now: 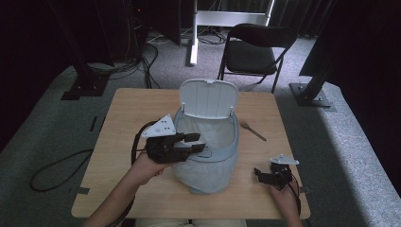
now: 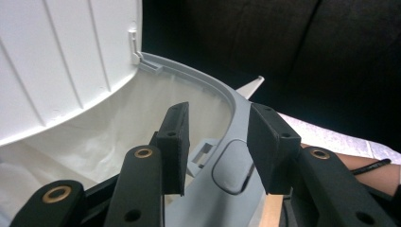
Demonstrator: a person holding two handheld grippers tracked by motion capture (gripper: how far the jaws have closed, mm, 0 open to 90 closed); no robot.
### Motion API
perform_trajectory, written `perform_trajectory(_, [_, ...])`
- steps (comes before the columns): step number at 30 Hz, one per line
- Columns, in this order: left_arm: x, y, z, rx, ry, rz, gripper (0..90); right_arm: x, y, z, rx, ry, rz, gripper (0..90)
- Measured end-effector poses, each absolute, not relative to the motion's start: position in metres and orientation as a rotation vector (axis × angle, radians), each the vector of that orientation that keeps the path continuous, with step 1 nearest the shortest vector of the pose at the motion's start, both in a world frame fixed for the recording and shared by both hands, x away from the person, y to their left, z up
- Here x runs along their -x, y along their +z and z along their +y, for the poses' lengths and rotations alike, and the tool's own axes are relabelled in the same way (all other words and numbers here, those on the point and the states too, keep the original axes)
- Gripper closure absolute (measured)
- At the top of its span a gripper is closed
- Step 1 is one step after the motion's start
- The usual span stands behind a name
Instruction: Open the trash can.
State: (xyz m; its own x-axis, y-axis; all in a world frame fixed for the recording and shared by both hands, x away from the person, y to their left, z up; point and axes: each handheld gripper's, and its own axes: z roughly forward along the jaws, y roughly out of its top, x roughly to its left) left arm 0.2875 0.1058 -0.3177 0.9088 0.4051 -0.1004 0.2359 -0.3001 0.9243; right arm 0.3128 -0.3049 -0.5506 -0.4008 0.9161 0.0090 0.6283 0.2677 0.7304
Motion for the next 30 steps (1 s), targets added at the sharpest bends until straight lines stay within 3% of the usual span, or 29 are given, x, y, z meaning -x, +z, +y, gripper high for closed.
perform_trajectory(10, [-0.292, -0.316, 0.111, -1.881, 0.294, 0.552, 37.1, -0.313, -0.551, -0.305, -1.397, 0.931, 2.127, 15.1])
perform_trajectory(12, [-0.292, -0.315, 0.112, -1.896, 0.330, 0.563, 27.6, -0.313, -0.551, -0.305, -1.397, 0.930, 2.127, 15.1])
perform_trajectory(16, [-0.296, -0.315, 0.115, -1.894, 0.323, 0.600, 19.7, -0.313, -0.551, -0.305, -1.397, 0.930, 2.126, 15.1])
perform_trajectory(24, [-0.299, -0.315, 0.124, -1.875, 0.374, 0.665, 9.7, -0.313, -0.551, -0.305, -1.397, 0.930, 2.126, 15.1])
perform_trajectory(30, [-0.302, -0.319, 0.132, -1.878, 0.404, 0.710, 8.1, -0.313, -0.551, -0.305, -1.397, 0.930, 2.126, 15.2])
